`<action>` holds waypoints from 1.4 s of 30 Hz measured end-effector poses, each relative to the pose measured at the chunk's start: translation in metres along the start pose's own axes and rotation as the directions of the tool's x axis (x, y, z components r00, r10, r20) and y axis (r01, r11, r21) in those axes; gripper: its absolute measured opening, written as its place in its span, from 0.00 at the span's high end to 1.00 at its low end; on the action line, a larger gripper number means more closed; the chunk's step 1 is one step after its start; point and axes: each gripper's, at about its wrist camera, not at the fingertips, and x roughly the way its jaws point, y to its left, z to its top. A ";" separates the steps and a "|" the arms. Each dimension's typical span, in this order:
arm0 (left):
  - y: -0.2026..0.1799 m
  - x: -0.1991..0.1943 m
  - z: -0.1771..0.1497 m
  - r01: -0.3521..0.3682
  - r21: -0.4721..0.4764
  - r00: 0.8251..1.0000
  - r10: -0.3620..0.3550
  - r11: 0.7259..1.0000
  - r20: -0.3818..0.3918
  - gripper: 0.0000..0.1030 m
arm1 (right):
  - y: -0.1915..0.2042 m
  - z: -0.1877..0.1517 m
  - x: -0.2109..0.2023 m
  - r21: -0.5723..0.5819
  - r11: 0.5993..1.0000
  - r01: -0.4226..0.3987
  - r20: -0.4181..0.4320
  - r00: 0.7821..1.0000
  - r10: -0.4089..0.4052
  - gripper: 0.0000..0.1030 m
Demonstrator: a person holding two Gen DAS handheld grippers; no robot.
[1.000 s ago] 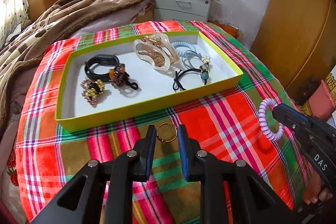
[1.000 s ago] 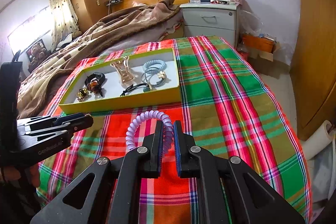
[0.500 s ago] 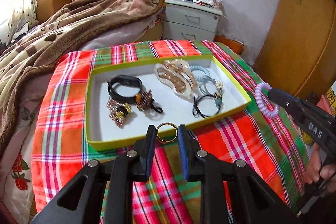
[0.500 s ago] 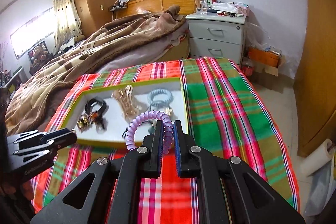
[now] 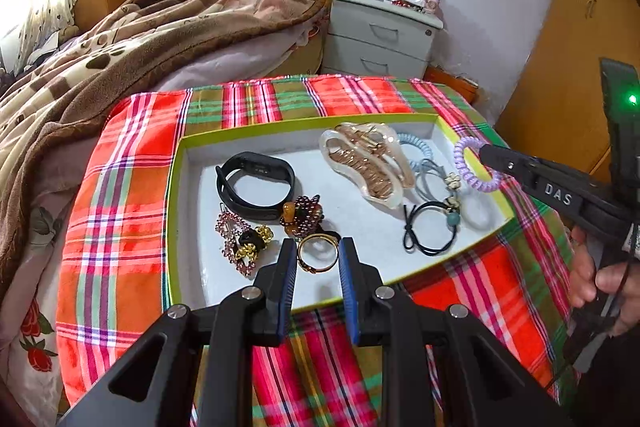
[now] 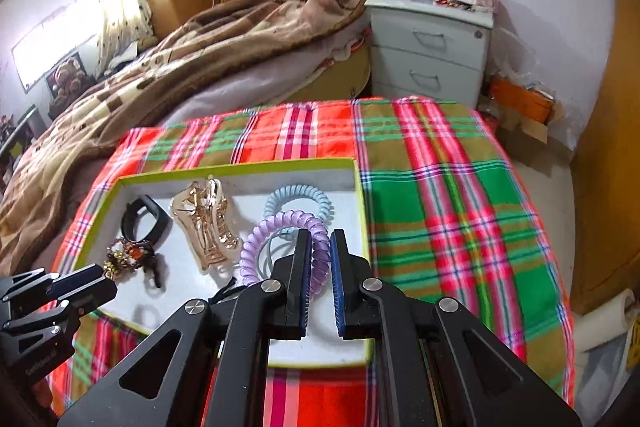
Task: Organize jewelry
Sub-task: 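Carry the gold ring and lavender coil over the yellow box, then open both grippers to release the ring and coil into the box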
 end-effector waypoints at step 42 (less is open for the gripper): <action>0.009 0.032 -0.001 -0.007 -0.049 0.996 0.003 0.999 -0.089 0.71 | 0.012 -0.002 0.032 -0.056 0.998 0.038 -0.058 0.997 -0.041 0.77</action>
